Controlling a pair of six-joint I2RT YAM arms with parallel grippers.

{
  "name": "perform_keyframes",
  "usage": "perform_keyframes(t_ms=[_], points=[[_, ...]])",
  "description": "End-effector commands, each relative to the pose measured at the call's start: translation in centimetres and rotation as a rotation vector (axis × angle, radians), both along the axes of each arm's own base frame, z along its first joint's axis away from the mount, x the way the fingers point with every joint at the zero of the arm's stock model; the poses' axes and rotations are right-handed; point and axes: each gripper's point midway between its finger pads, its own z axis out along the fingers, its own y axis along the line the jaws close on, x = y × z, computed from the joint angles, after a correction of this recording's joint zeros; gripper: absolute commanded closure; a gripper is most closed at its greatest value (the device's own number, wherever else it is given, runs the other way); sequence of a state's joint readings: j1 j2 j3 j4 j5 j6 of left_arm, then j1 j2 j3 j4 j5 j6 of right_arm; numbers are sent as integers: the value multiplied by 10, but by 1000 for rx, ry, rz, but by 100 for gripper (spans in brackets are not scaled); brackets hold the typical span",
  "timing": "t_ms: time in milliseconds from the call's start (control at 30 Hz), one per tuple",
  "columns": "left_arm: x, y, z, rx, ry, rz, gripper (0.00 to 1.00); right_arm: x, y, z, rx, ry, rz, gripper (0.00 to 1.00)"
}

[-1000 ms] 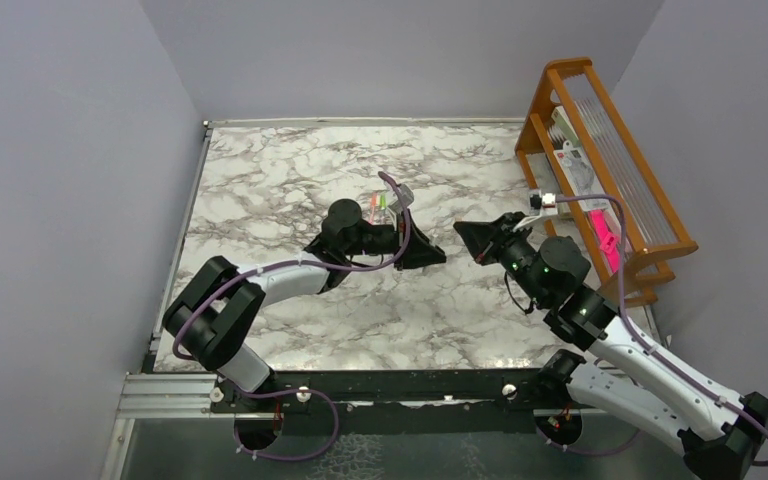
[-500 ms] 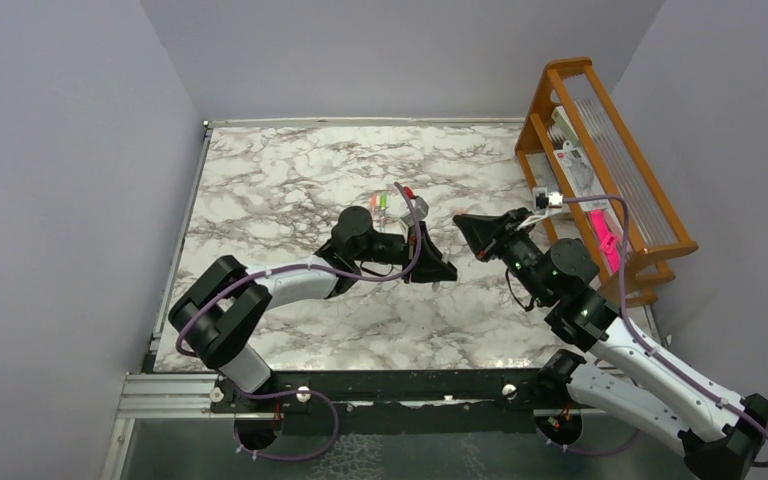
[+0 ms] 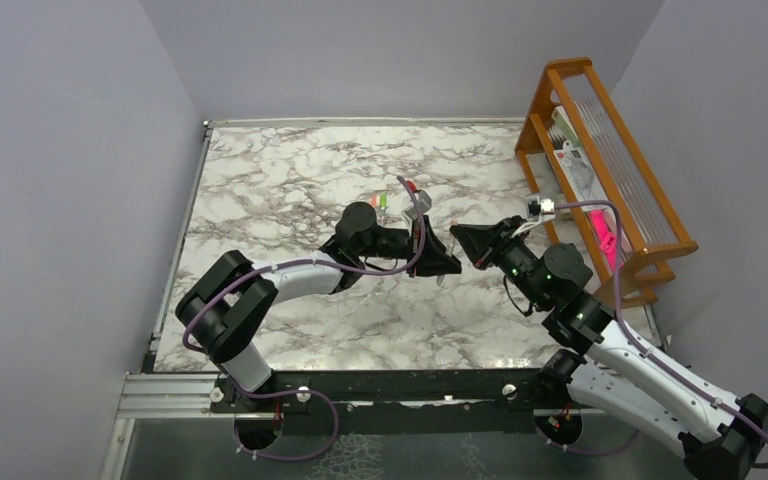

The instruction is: Insert the pens into the pen caps

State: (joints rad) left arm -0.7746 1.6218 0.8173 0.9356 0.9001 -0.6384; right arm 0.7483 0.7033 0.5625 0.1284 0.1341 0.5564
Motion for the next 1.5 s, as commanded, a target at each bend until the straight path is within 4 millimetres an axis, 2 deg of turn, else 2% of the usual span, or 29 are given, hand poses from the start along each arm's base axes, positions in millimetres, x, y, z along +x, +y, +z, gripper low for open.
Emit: perform_keyframes(t_ms=[0, 400, 833, 1467], points=[[8, -7, 16, -43, -34, 22, 100, -5, -1, 13, 43, -33, 17, 99], [8, -9, 8, -29, -19, 13, 100, -6, -13, 42, 63, -113, -22, 99], [5, -6, 19, -47, -37, 11, 100, -1, -12, 22, 22, -72, -39, 99], [3, -4, 22, -53, -40, 9, 100, 2, -16, 16, -5, -70, -65, 99]])
